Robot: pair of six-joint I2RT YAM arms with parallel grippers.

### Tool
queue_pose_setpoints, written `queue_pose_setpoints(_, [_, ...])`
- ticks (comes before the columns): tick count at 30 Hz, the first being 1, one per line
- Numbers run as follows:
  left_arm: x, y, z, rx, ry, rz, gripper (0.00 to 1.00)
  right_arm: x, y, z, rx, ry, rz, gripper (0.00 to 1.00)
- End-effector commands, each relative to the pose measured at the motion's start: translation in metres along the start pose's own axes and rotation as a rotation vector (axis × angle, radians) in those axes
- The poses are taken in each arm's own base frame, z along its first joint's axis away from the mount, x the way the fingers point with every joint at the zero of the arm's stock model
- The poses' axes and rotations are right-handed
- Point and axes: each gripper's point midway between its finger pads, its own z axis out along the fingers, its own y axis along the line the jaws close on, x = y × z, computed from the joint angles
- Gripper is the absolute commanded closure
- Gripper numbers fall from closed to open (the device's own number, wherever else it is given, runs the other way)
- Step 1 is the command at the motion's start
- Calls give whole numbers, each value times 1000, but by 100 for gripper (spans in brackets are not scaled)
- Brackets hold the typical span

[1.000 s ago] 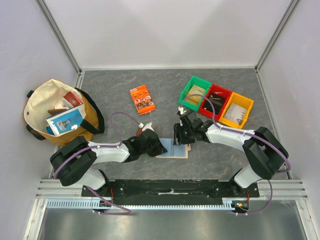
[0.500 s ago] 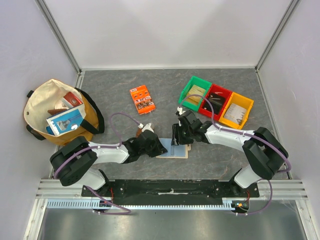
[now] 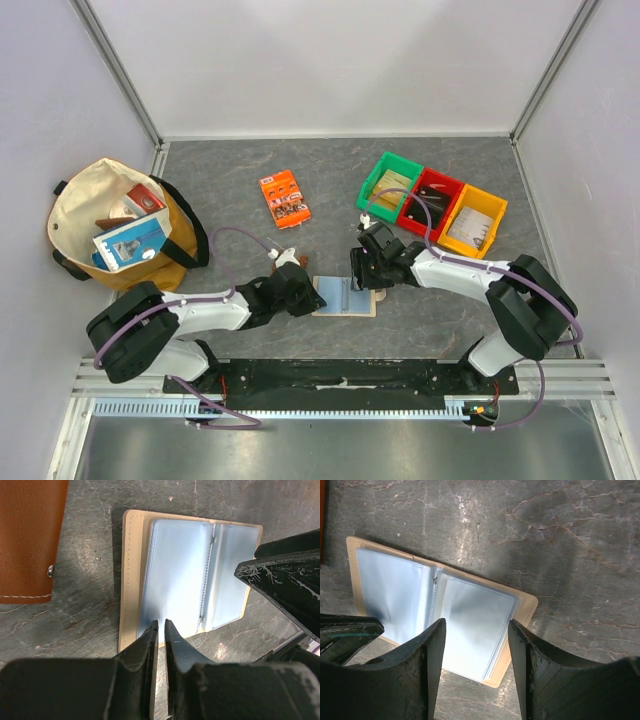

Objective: Take the credit cards out of the card holder
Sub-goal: Remove the credit card from the card holder.

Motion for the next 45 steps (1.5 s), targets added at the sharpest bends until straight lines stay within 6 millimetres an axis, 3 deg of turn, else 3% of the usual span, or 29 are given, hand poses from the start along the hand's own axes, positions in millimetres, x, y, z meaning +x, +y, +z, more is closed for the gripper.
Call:
queue_pose_setpoints(1, [3, 21, 3, -82, 6, 30, 83, -8, 17, 0, -72, -13, -7, 41])
queue_pose_setpoints(11, [9, 20, 6, -74, 32, 28, 83, -6, 36, 0, -171, 12, -5, 44])
queue_pose_setpoints(22, [10, 19, 6, -62, 32, 21, 83, -9, 79, -9, -378, 35, 15, 44])
queue_pose_setpoints(29, [0, 19, -9, -38, -37, -20, 83, -16, 116, -10, -453, 45, -48, 43])
queue_pose_setpoints(33, [-5, 16, -24, -11, -63, -33, 82, -22, 125, -16, -474, 32, -65, 40])
queue_pose_setpoints(36, [-8, 8, -34, 23, -69, -32, 81, -31, 117, -26, -425, -7, -85, 33])
queue_pose_setpoints(41, [-20, -14, -50, 84, -94, -15, 78, -46, 71, -38, -208, -102, -80, 25])
queue_pose_setpoints(45, [-31, -32, -56, 126, -113, 17, 76, -41, 37, -39, -99, -105, -39, 25])
